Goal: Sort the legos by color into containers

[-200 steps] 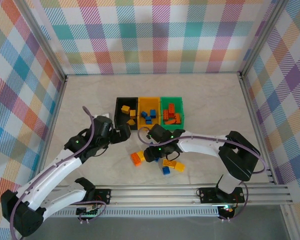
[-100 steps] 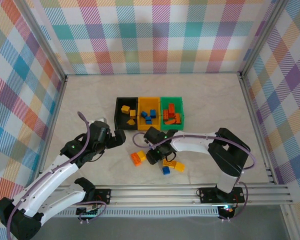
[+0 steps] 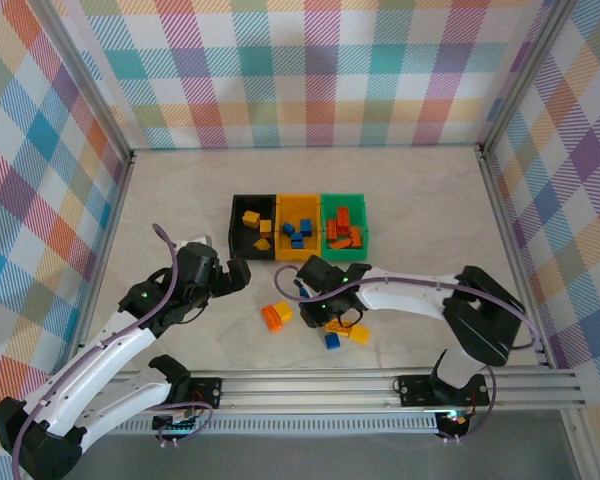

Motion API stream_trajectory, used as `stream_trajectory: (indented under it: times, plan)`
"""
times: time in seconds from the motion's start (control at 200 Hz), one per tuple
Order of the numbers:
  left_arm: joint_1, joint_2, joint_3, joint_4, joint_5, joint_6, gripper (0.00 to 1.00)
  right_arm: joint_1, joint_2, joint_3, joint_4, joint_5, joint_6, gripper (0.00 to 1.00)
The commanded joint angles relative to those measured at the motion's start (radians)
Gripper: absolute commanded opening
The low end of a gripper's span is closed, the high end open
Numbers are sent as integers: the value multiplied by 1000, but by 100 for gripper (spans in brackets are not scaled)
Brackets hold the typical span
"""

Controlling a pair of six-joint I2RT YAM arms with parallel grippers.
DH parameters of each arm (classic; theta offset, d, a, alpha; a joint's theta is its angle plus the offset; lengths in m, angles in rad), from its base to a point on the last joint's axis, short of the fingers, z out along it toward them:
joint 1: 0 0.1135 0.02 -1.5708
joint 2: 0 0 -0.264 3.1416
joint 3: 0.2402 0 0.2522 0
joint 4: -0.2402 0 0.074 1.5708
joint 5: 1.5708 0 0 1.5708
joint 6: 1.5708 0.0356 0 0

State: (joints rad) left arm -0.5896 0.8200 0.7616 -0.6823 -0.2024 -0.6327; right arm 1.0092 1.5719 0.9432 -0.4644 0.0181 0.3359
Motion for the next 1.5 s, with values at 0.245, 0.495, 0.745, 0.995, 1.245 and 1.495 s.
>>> stream_trajectory:
  times: [0.245, 0.495, 0.745, 0.995, 1.245, 1.495]
  plan:
    - [0, 35, -35, 38, 103, 27, 99, -169, 19, 262, 31, 18, 44, 27]
    - [-4, 51, -67, 53, 152, 24, 100, -272, 338, 581, -16, 50, 78, 28]
    - [-4, 74, -78, 54, 161, 25, 100, -285, 488, 799, -95, 122, 74, 50]
    - [-53, 147, -46, 87, 195, 61, 97, -281, 283, 615, -2, 121, 123, 69]
    - [-236, 377, 19, 169, 146, 78, 89, -273, -27, 200, 107, 116, 209, 71]
    - [-319, 580, 91, 208, 131, 92, 77, -273, -232, -11, 107, 149, 241, 72]
